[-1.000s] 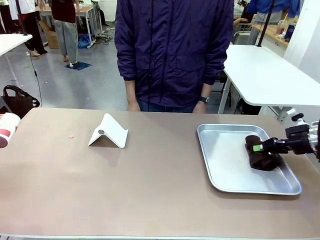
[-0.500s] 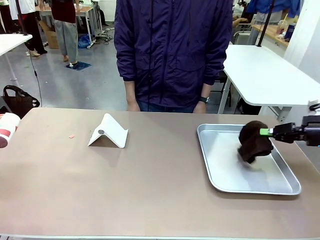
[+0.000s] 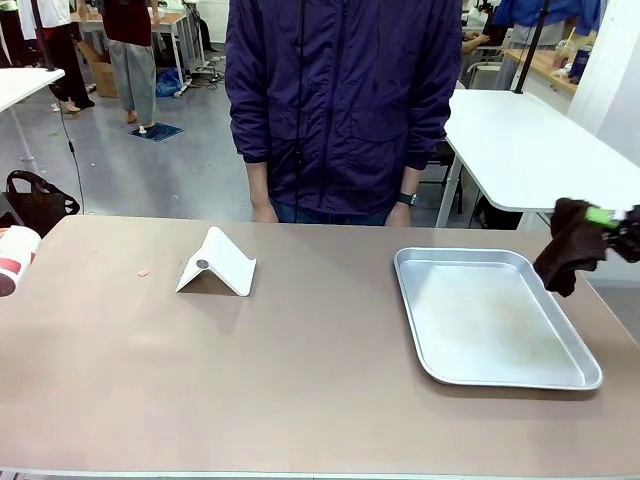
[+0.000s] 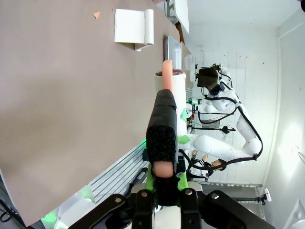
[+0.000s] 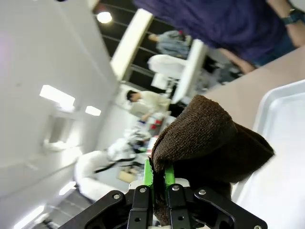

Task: Clean the surface of the table.
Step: Clean the area not pointed to by the person.

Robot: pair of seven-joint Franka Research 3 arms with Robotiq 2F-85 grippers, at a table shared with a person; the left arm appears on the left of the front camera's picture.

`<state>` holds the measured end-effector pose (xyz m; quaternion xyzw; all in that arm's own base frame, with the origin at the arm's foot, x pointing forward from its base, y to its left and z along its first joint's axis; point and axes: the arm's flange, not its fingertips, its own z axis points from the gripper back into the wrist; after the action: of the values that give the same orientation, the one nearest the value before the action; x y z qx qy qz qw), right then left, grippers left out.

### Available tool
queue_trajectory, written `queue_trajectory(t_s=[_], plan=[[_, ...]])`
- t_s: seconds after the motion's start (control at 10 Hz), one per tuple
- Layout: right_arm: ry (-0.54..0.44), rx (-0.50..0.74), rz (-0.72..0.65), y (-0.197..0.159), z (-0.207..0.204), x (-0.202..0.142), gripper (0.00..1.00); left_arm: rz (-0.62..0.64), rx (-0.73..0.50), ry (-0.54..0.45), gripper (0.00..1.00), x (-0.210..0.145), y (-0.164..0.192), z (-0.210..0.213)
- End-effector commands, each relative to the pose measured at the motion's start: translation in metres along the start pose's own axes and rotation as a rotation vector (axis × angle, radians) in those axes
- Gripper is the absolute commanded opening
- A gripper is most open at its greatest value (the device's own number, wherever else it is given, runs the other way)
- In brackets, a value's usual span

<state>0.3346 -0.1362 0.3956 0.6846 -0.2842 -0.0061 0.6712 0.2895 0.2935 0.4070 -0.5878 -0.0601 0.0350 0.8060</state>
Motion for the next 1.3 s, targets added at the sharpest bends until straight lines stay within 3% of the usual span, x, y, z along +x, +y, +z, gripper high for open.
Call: queue_trajectory(t_s=[0.0, 0.3, 0.6, 0.7, 1.2], plan=[[0.045, 0.095, -0.074, 0.043, 0.032, -0.035, 0.11, 0.008, -0.007, -0.014, 0.2, -0.001, -0.005, -0.002], [0.269, 0.115, -0.022, 0.077, 0.07, -0.076, 0.11, 0.008, -0.007, -0.014, 0.2, -0.001, -0.005, -0.002], [0.382, 0.06, -0.006, 0.09, 0.069, -0.096, 0.11, 0.008, -0.007, -0.014, 0.2, -0.001, -0.005, -0.002], [0.31, 0.083, -0.053, 0.083, 0.074, -0.085, 0.11, 0.008, -0.007, -0.014, 0.2, -0.001, -0.005, -0.002], [0.31, 0.083, -0.053, 0.083, 0.074, -0.085, 0.11, 0.008, -0.007, -0.014, 0.2, -0.001, -0.005, -0.002]])
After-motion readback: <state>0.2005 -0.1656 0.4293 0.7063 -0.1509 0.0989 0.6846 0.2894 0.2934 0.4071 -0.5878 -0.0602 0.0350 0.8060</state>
